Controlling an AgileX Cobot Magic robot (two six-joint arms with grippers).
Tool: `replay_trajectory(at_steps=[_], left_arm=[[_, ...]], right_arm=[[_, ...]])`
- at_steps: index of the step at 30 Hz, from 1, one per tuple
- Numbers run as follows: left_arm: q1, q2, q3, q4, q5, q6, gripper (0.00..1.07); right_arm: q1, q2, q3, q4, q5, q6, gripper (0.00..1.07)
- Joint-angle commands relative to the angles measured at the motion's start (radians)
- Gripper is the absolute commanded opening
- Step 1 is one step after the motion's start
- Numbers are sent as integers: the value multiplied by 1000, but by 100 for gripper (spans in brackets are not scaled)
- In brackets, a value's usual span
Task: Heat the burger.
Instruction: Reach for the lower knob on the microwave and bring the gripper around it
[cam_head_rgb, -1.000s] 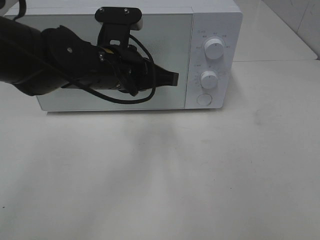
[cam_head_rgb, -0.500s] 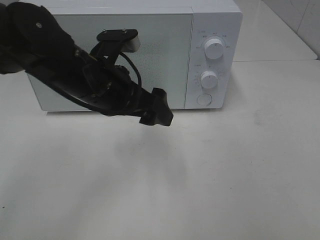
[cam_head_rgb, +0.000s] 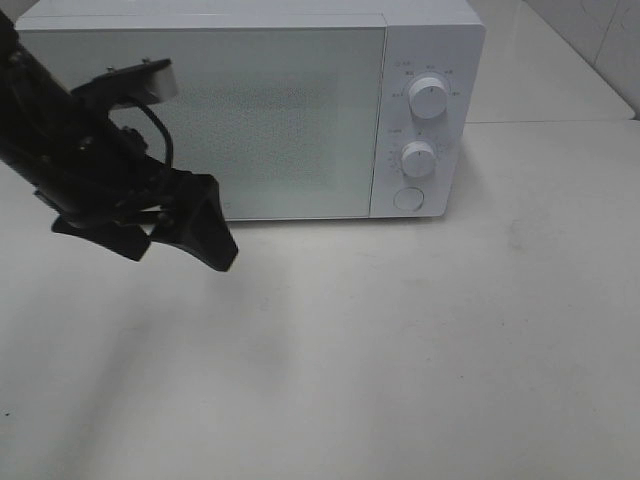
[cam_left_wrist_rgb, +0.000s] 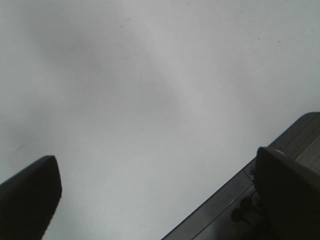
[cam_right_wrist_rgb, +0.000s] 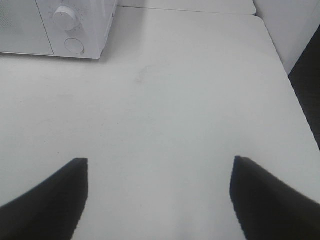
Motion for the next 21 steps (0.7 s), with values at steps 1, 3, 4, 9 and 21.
replay_trajectory(at_steps=[1, 3, 4, 9, 21], left_arm=[[56, -59, 1, 70, 57, -65, 100], [91, -88, 1, 105, 86, -81, 100], [91, -88, 1, 105, 86, -81, 100], [214, -188, 1, 165, 175, -102, 100], [462, -446, 40, 250, 281, -152, 100]], right_arm=[[-7, -26, 4, -2, -7, 7, 76], [-7, -26, 4, -2, -7, 7, 76], [-7, -26, 4, -2, -7, 7, 76], [-7, -26, 4, -2, -7, 7, 76], [-7, -26, 4, -2, -7, 7, 76]])
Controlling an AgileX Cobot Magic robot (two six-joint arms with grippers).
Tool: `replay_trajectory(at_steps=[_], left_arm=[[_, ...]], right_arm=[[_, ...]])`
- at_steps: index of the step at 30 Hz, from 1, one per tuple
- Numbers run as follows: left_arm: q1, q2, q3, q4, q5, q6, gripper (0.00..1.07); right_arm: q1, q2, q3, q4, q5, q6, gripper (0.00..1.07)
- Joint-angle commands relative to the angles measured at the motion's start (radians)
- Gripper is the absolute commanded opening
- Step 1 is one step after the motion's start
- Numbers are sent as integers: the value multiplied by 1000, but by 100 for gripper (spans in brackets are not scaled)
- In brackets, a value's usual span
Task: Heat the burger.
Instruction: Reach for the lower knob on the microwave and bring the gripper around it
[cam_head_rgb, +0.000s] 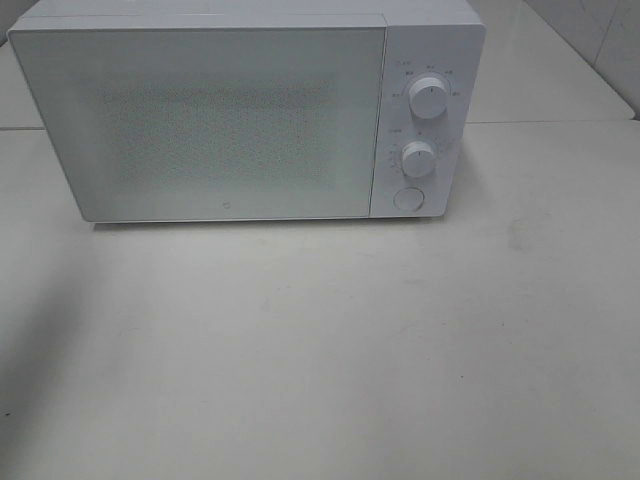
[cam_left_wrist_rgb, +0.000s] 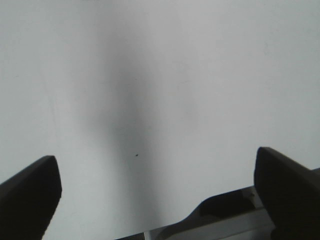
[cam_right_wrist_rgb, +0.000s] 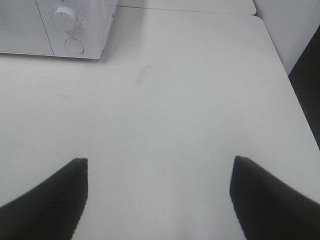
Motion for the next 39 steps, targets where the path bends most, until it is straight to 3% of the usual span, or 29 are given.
replay_trajectory(at_steps=[1, 4, 9, 18, 21, 23, 39], left_arm=[[32, -65, 27, 10, 10, -25, 100], [44, -156, 76, 39, -4, -38, 100], [44, -392, 215, 131, -19, -107, 100], [44, -730, 382, 158, -65, -109, 100], [44, -761, 397, 158, -67, -109, 100], [44, -895, 468, 159, -68, -104, 100], [44, -1251, 564, 169, -99, -106, 100]], right_arm=[[-7, -26, 4, -2, -7, 7, 76], [-7, -26, 4, -2, -7, 7, 76], [-7, -26, 4, -2, -7, 7, 76], [-7, -26, 4, -2, -7, 7, 76], [-7, -26, 4, -2, -7, 7, 76], [-7, -26, 4, -2, -7, 7, 76], [-7, -26, 4, -2, -7, 7, 76]])
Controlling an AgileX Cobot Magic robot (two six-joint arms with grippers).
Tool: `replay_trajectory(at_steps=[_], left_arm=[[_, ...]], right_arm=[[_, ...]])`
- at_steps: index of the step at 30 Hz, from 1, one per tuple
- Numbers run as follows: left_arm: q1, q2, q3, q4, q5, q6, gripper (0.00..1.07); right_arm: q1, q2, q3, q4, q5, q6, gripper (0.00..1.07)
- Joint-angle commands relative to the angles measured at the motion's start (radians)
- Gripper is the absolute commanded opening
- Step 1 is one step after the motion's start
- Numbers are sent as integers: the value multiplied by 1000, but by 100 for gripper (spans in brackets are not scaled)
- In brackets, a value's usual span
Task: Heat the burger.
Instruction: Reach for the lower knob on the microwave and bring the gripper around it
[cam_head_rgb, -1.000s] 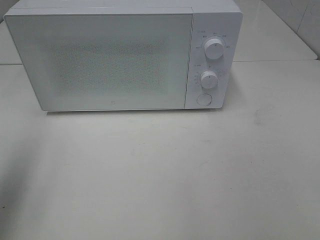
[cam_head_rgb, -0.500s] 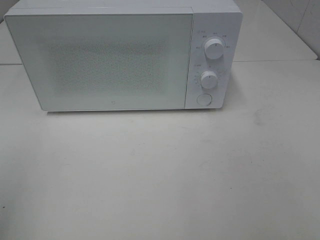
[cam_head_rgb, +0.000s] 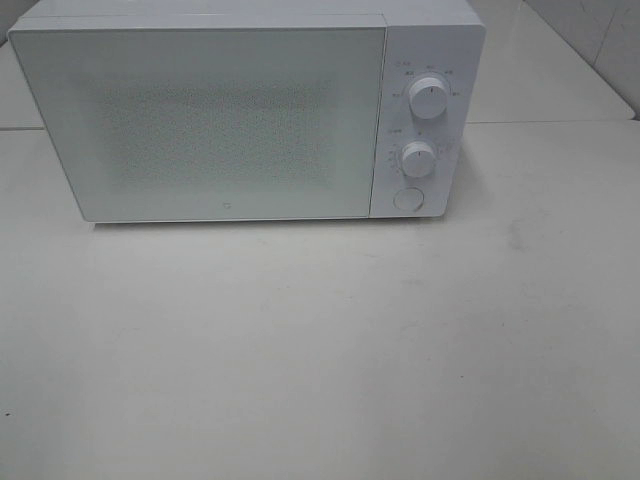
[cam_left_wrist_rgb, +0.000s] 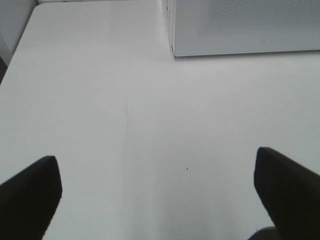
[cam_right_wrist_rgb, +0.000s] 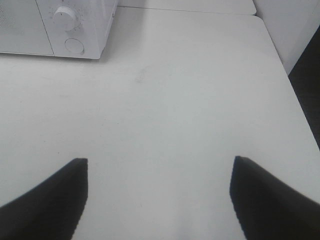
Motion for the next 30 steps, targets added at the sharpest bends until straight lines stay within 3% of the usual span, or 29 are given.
replay_trajectory(at_steps=[1, 30], left_arm=[[1, -46, 3, 3, -15, -5, 100], [0, -79, 3, -1, -15, -5, 100]], right_arm=[[-7, -26, 4, -2, -7, 7, 76], [-7, -25, 4, -2, -7, 7, 76]])
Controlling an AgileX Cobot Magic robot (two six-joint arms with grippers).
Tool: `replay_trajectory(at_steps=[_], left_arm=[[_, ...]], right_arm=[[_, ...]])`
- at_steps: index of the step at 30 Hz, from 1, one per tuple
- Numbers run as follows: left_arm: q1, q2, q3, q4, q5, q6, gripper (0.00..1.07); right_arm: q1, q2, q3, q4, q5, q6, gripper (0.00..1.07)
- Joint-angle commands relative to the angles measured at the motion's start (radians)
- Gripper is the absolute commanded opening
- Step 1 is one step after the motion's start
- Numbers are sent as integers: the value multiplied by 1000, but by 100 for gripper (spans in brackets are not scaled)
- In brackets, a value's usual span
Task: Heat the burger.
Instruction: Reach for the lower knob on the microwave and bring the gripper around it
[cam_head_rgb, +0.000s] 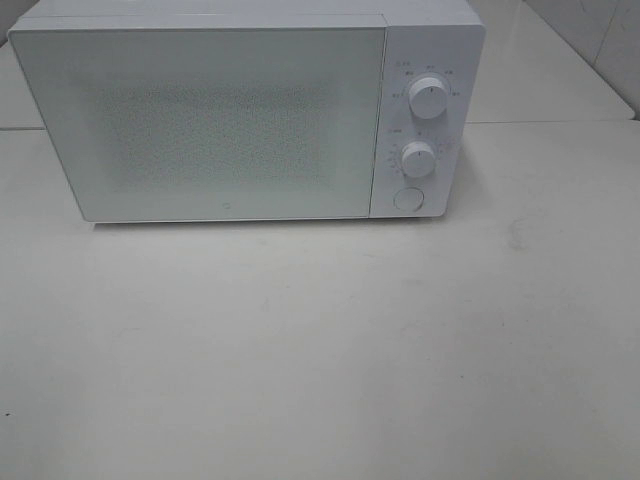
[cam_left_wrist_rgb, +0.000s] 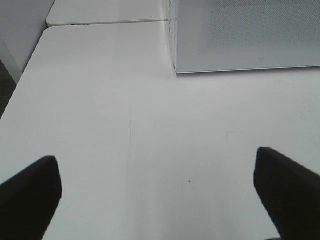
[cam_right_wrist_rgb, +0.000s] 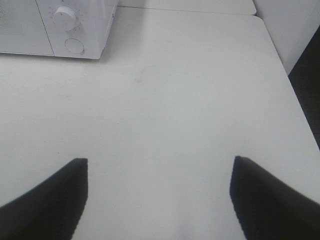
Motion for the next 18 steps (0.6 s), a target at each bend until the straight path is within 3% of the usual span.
replay_trajectory(at_steps=[1, 18], left_arm=[[0, -31, 3, -3, -10, -5, 100], [0, -31, 3, -3, -10, -5, 100]], right_arm=[[-7, -25, 4, -2, -7, 7, 76], [-3, 48, -30, -5, -60, 7, 76]])
